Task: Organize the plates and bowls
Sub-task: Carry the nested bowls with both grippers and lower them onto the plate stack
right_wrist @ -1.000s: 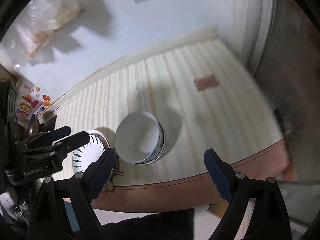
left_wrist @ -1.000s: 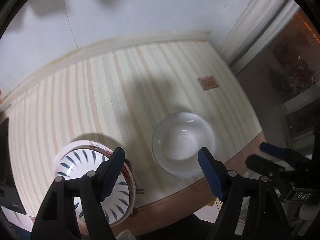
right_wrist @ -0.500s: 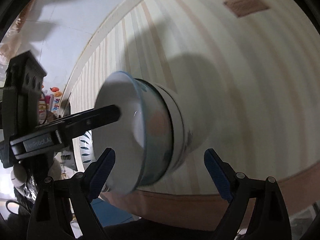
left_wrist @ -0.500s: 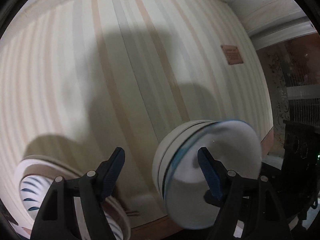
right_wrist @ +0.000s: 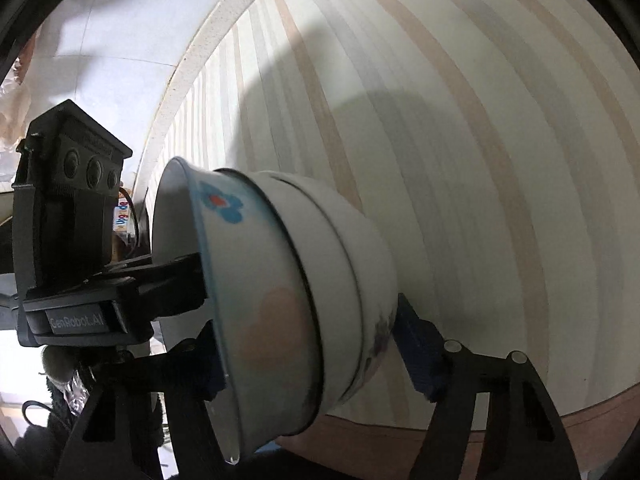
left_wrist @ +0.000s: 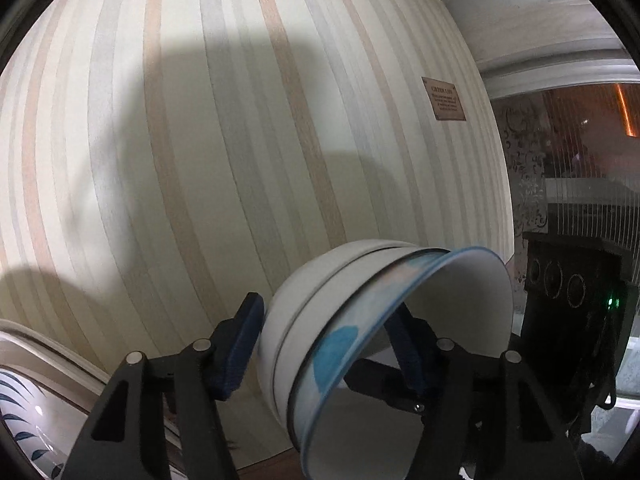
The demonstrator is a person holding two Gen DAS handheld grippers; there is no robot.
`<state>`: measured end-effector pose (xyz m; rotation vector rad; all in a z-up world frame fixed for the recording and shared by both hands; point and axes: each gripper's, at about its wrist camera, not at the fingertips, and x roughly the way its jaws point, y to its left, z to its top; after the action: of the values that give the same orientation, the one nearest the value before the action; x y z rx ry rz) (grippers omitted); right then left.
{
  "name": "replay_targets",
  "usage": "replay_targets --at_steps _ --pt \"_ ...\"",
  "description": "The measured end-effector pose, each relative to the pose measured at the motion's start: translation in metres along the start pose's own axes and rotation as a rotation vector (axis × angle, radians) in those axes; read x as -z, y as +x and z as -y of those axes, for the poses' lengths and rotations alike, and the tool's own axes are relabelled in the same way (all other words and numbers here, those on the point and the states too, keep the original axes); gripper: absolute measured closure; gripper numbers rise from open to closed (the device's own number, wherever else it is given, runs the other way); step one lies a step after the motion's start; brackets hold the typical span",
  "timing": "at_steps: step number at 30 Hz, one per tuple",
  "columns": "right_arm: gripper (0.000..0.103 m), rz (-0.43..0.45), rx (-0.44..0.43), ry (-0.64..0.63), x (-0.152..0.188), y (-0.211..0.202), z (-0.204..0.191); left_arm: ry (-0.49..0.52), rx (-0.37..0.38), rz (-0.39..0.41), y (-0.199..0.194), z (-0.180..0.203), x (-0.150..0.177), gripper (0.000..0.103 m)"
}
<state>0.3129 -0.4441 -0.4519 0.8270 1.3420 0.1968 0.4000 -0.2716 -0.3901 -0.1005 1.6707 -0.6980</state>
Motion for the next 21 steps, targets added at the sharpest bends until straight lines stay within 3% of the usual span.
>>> replay_targets --at_steps 5,21 --pt "0.043 0.024 0.010 0.008 0.004 -0.001 0.002 -0.019 -0.015 0.010 0.000 0.000 0.001 0.044" --pt "0.043 -0.027 -0.049 0.065 -0.002 0.011 0.000 -0.024 -0.076 0.026 -0.018 -0.006 0.007 0.044"
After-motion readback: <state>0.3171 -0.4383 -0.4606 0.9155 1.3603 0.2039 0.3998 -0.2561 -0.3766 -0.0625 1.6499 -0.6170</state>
